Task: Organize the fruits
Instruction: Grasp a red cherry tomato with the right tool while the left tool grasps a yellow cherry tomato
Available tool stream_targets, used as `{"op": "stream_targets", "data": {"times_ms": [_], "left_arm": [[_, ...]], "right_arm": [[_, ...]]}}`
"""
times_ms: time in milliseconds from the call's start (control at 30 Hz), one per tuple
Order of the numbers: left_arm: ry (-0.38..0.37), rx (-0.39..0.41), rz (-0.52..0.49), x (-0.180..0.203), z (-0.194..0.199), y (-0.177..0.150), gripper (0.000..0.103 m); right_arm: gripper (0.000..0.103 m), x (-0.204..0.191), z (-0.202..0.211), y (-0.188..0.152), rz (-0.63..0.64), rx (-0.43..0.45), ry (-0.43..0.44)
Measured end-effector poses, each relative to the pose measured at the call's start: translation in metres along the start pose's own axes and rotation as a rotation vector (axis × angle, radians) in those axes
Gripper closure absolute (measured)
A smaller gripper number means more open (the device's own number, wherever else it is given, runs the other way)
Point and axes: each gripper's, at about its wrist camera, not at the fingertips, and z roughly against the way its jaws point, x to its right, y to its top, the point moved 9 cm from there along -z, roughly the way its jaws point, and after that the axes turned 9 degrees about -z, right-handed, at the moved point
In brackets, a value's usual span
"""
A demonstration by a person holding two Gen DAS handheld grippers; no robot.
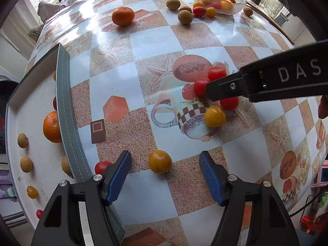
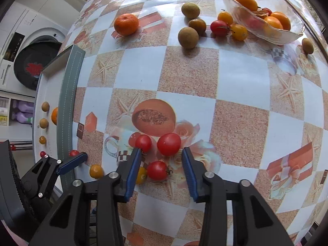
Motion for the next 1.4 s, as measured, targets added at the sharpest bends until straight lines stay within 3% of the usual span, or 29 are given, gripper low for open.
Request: {"op": "stream_targets", "data": {"times_ms": [167,433,567,767,933,1067,1167,1267,1400], "left_arm": [[-0.008,0.011,-0.003,0.007,0.005,0.003,0.063],[-0.001,0.017,-0.012,0.003,0.009,0.005,0.064],[0.0,0.02,-0.009,0.005,0.008,0.005,0.064],[-0.009,0.025,-0.003,0.005,0.008,0.003,0.064],[-0.029,0.028,0.008,0.002,0.008,0.002,0.064],[-0.054,0.032,0.025,-0.004,0.009,0.003,0.064],[-0.073,0.036,0.042,-0.006,0.01,0.003,0.064],[-0.081,0.034,0.059,-0.011,0.01,0.002,0.07],[-0.102,0.033,0.075,-0.019,0.009,0.002,0.07]], "right_arm": [[0.09,-0.007,-0.003,-0.009,0.005,-0.007,0.04],[0.086,0.007,0.011,-0.007,-0.052,0.005,0.067],[0.064,0.021,0.014,-0.002,-0.095,0.029,0.026],[0.064,0.021,0.008,0.004,-0.099,0.042,0.013],[0.064,0.008,0.003,0.01,-0.099,0.02,0.106],[0.074,0.001,-0.001,0.009,-0.113,0.0,0.148],[0.085,0.005,0.006,0.007,-0.109,0.03,0.128],[0.085,0.015,0.011,0.005,-0.134,0.04,0.108],[0.085,0.026,0.011,0.0,-0.139,0.032,0.071]]}}
